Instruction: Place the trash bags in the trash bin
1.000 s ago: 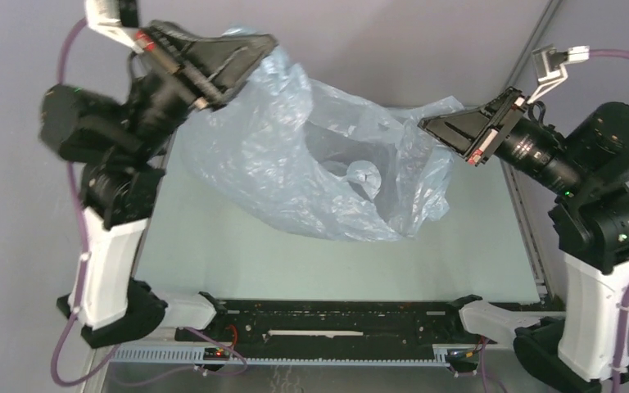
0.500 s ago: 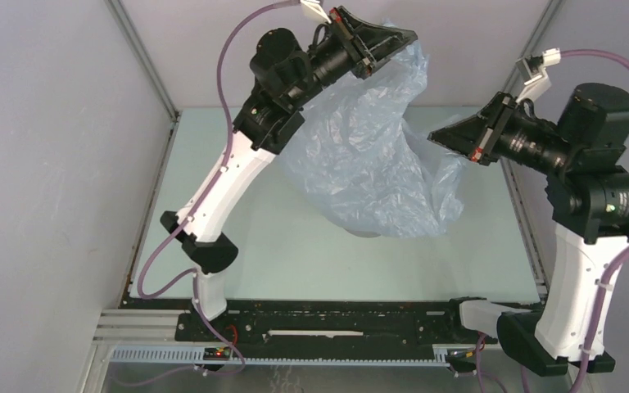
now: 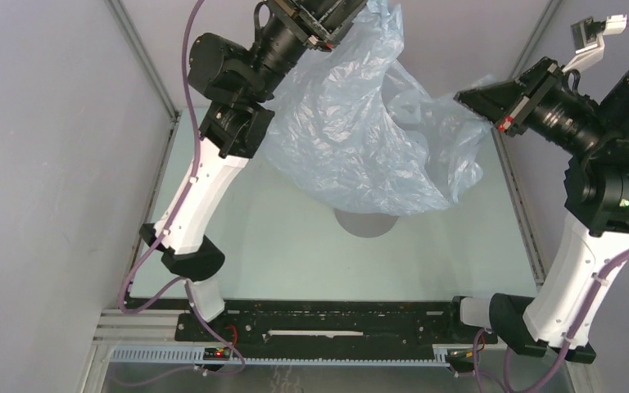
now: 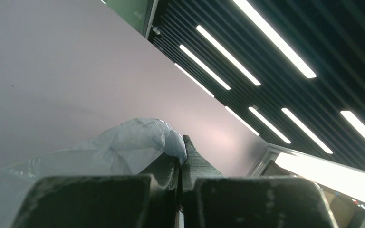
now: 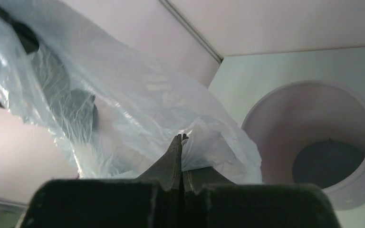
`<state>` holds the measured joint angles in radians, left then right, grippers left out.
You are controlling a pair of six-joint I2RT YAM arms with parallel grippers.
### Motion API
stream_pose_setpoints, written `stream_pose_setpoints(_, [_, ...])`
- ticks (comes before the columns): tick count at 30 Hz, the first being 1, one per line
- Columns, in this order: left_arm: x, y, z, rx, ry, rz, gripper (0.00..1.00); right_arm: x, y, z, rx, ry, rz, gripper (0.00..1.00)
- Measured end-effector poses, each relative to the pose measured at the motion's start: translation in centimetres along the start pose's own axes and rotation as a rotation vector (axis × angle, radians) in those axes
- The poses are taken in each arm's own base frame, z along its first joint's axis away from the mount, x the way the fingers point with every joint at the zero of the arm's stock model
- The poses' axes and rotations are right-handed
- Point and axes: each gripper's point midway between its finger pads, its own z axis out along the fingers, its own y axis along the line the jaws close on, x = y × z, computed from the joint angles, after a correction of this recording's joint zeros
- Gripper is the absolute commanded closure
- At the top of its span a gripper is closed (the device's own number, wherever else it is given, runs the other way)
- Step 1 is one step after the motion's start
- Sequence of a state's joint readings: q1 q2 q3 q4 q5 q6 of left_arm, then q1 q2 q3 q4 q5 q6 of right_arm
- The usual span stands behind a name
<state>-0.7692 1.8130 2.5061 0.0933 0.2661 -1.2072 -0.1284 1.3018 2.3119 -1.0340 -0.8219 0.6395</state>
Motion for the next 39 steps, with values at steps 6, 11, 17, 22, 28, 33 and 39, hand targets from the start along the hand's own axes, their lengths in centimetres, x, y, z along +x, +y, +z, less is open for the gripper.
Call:
stream_pose_setpoints(6, [-0.9,1.8,-0.3,0.007,0.010,-0.043,1.00,-2.3,-3.1,1.3,0.058,-0.032,0.060,1.00])
stream_pose_setpoints(11, [0.3,6.2,0.5,-0.017,0.042,-0.129,1.00,-3.0,-6.5,1.4,0.169,-0.058,0.095,1.00])
stream_pose_setpoints(17, [3.4,13.1,0.8,-0.091,0.114,-0.244,1.00,-1.2,-8.9,0.5,0.281,-0.046,0.101,1.00])
stream_pose_setpoints(22, [5.5,17.3,-0.6,-0.165,0.154,-0.316,1.00,0.1,-10.7,0.4,0.331,-0.022,0.131,1.00])
stream_pose_setpoints(28, [7.1,22.5,-6.3,-0.333,0.160,-0.391,1.00,2.3,-11.4,2.4,0.287,0.068,0.172,1.00])
stream_pose_setpoints(33, [6.6,22.9,-8.8,-0.380,0.143,-0.403,1.00,4.9,-8.8,4.7,0.150,0.183,0.187,0.98])
stream_pose_setpoints(39, [9.1,20.1,-8.2,-0.313,0.217,-0.461,1.00,5.5,-9.1,3.8,0.163,0.185,0.199,0.72])
